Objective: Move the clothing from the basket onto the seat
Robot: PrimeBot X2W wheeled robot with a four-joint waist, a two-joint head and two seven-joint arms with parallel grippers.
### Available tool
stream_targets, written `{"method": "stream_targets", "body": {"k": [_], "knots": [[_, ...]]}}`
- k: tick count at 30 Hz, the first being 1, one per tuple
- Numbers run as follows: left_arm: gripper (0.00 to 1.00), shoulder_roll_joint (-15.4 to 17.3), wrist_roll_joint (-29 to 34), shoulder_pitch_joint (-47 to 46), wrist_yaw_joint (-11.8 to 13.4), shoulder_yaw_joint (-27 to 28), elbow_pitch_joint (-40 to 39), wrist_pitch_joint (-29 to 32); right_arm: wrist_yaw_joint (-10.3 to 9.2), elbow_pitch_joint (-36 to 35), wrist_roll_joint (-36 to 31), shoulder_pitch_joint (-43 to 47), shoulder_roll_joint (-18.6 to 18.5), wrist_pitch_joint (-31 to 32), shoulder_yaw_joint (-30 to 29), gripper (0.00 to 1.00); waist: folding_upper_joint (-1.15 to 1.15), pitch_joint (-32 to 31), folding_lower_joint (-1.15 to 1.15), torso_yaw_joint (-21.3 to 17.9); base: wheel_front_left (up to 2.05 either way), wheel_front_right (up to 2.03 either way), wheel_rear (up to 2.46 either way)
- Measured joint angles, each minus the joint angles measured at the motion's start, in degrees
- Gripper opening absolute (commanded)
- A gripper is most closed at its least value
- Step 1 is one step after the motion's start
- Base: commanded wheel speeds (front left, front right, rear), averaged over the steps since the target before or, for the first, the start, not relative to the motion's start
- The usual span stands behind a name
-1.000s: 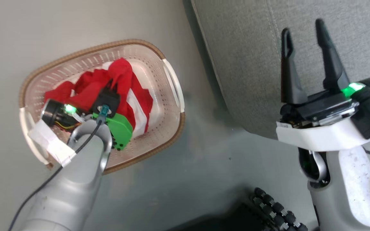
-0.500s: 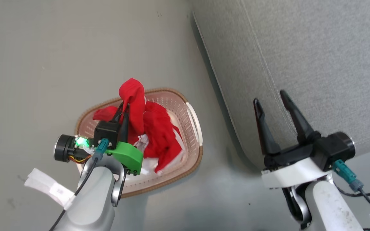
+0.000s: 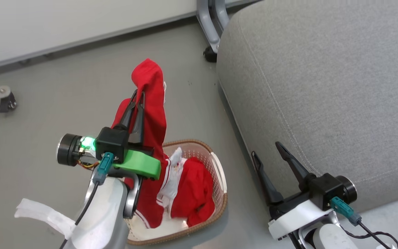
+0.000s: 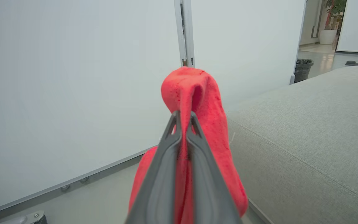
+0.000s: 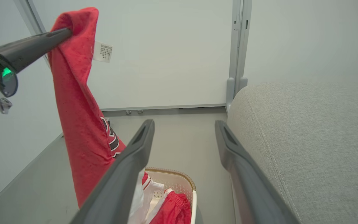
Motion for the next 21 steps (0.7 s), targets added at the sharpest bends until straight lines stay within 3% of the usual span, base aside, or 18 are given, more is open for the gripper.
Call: {"method": "stream_targets", "body": {"k": [8,14,21], "knots": [[0.0,-0.9,0.4,-1.0,-1.5,-3.2,-4.1,0.0,0.01,-0.1,4.8,0.6,0.0,0.0,2.9,1.0,0.0,-4.0,0.0,-0.2,0.0,0.0,0.0],[0.0,-1.2,0.5,-5.6,-3.0,-7.8,-5.7,0.0,0.01,-1.6,5.5,-1.8,-1.5,0.0,5.3,1.0,0.0,-3.6,0.0,-0.1,0.0,0.0,0.0],[0.0,-1.2,-3.5,-11.5,-1.4,-15.3,-7.3,0.0,0.01,-0.8,5.5,-6.6,-3.8,0.0,9.5,1.0,0.0,-2.2,0.0,0.3,0.0,0.0,0.0]]}}
